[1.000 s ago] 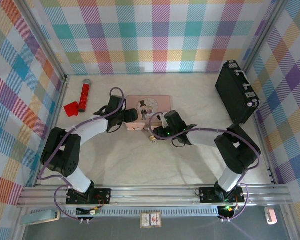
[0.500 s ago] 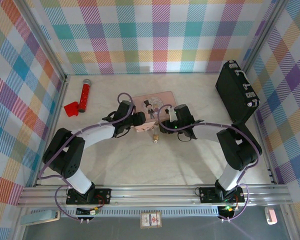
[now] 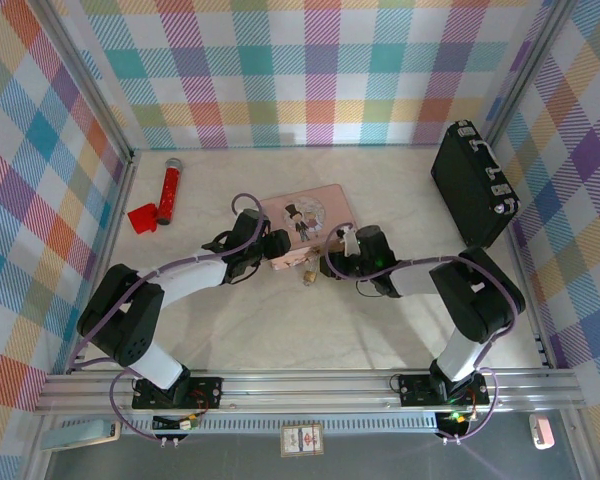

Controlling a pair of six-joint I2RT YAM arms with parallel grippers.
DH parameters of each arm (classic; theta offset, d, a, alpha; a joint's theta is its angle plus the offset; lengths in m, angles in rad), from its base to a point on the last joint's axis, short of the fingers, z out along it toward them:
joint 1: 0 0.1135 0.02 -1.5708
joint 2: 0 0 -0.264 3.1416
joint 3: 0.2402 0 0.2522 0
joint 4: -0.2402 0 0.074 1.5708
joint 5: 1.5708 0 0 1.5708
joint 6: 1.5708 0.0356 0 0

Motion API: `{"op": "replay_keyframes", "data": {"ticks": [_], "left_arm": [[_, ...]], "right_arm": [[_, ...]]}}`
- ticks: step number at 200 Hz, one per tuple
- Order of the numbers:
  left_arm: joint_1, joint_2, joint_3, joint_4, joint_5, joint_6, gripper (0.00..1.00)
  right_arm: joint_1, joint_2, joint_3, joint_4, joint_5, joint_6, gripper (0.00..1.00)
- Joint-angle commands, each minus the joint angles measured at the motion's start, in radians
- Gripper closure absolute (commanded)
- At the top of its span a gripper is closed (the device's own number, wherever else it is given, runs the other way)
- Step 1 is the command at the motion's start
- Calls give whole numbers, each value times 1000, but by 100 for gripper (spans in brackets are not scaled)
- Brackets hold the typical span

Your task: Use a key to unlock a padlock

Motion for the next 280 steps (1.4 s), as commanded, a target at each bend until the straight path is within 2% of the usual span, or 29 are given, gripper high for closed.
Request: {"op": "replay_keyframes", "data": {"ticks": [1,60,123,177,234,280], "left_arm": [[-15,41,-59,-142,15,-6,39],[-16,26,-75,-140,22,-12,39],[-15,23,-75,-143,24,-19,39],[-16,27,-72,-137,32,-27,39],[-16,34,-77,-125,44,-33,40],[-16,31,-87,-112,52,-44,41]], "right_arm": [[7,-40,-35,156,-37,68,65],[27,3,-19,155,-24,71,66],[29,9,-47,177,67,88,66],[31,56,-47,214,53,115,70],[39,90,-31,243,13,121,70],[49,120,-20,254,29,153,73]]}}
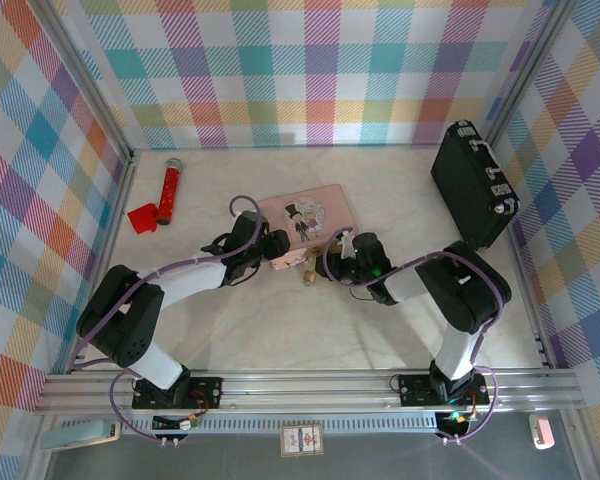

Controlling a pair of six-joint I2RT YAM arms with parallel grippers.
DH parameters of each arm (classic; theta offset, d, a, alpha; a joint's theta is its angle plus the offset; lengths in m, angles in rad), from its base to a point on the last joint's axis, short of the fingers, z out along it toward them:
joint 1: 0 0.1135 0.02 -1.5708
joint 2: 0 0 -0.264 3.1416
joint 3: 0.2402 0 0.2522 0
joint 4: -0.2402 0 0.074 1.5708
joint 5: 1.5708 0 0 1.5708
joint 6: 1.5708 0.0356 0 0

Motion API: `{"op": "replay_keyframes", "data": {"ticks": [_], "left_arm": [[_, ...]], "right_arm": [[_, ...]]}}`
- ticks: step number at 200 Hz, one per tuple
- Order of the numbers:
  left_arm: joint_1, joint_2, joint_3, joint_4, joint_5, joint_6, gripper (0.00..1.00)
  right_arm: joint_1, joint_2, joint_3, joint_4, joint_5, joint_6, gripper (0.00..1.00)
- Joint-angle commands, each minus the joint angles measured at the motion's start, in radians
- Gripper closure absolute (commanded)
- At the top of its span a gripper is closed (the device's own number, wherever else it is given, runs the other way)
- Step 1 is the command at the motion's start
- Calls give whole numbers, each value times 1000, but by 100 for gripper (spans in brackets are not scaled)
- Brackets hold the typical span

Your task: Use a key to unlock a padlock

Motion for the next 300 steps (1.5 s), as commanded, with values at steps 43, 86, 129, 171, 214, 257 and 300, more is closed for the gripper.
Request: {"op": "replay_keyframes", "data": {"ticks": [43,86,129,171,214,257,300], "left_arm": [[-16,33,-74,-144,42,-22,41],[-20,38,-97,-107,33,-57,43],[-27,22,-110,-98,17,-76,44],[-53,17,-125,-61,9,-122,45],[-89,5,-146,-28,-27,-181,45],[-97,-19,-161,-36,-59,-198,45],[-99,-31,-188,-6,-97,-221,44]], "right_arm": [[14,22,-8,47,46,93,84],[24,-1,-27,-35,209,303,92],[32,-9,-66,30,272,389,94],[43,26,-84,121,306,533,95],[66,22,-113,206,399,635,96],[66,-14,-134,207,459,712,100],[64,-24,-132,219,480,752,100]]}}
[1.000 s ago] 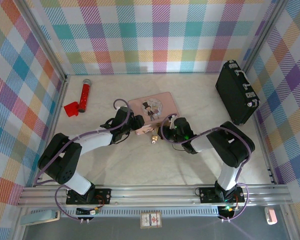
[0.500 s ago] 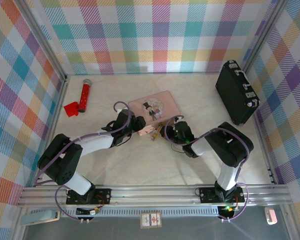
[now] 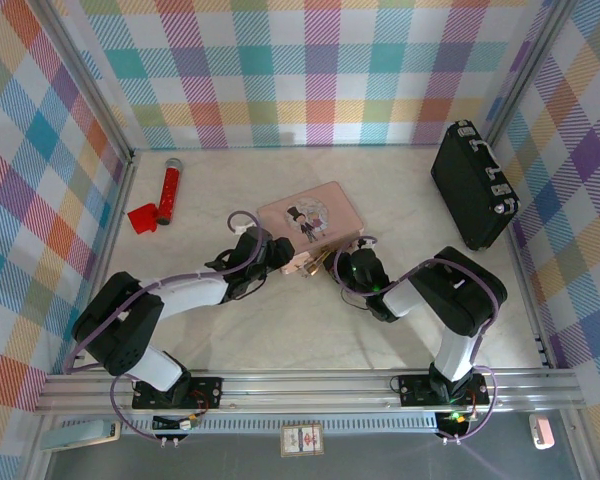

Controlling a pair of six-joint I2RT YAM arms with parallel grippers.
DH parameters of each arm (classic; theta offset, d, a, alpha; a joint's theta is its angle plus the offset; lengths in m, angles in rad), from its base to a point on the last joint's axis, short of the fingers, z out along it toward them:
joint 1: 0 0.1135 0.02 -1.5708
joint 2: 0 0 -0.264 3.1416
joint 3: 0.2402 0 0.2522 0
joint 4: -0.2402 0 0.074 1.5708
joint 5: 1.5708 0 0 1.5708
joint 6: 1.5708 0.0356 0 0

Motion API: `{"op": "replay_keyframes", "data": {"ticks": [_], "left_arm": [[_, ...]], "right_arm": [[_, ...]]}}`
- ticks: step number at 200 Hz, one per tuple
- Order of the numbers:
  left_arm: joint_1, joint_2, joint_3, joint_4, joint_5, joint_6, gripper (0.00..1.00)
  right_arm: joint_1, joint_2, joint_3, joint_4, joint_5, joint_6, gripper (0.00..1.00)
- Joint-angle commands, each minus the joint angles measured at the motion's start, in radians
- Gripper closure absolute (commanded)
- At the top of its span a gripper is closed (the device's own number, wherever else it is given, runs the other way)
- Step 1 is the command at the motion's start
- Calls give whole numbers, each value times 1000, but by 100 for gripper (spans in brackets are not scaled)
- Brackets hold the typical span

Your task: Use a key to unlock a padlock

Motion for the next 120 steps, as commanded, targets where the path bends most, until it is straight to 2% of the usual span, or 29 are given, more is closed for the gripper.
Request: {"op": "replay_keyframes", "data": {"ticks": [1,70,120], "left_arm": [[-12,17,-59,-164,-25,-8,44],[-12,16,-58,-177,-46,-5,43],[-11,5,-65,-165,-64,-15,43]], "right_arm": [[-15,-22,-15,2,100,55,100],[-30,-106,-34,-101,150,57,100],[-62,-105,-55,-65,117,85,100]]}}
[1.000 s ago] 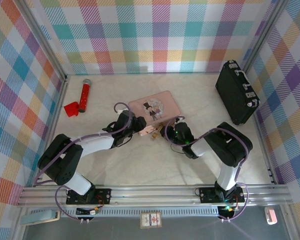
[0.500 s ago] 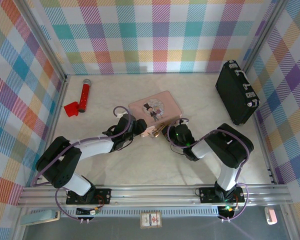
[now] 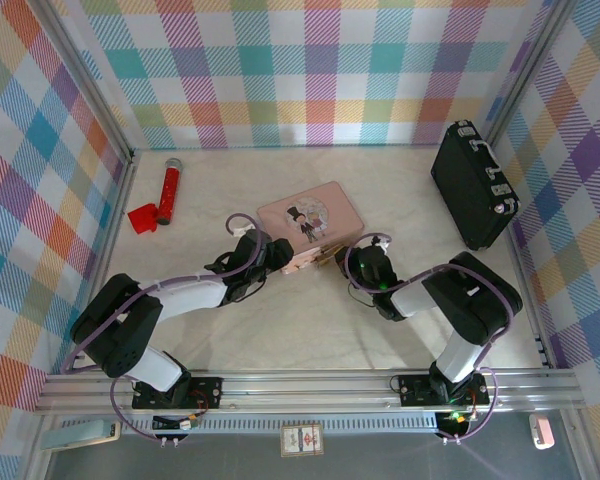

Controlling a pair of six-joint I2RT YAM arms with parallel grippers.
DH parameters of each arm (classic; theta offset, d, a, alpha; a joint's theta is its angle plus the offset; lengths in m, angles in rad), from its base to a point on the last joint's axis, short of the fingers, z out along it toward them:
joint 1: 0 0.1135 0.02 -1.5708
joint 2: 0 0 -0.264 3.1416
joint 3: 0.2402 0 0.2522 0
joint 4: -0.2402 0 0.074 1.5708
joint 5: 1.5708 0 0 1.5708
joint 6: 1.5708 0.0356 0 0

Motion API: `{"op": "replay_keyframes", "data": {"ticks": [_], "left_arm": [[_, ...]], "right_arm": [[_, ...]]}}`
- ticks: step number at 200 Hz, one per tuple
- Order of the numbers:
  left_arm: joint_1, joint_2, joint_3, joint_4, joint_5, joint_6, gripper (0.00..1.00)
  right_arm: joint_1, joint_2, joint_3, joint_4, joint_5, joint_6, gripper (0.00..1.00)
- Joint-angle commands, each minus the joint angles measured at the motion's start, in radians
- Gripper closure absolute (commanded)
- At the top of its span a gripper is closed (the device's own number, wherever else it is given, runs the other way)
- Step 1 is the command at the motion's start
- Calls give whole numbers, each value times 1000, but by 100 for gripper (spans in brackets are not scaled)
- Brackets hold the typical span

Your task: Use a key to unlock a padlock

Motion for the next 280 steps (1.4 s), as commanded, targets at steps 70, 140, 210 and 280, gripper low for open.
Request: {"op": "replay_keyframes", "data": {"ticks": [70,140,210,280], "left_arm": [[-3,41,-17,-169,-35,32,41],[68,122,92,-191,9,149,41],[138,8,94,-225,26,267,35],[141,-559,-221,-271,-103,279,27]], "right_arm": [[-34,-139,-39,-133,41,-75,100],[-42,-351,23,-484,-121,-391,100],[-41,-624,66,-918,-226,-676,100],[-30,-817,53,-1237,-199,-752,100]]}}
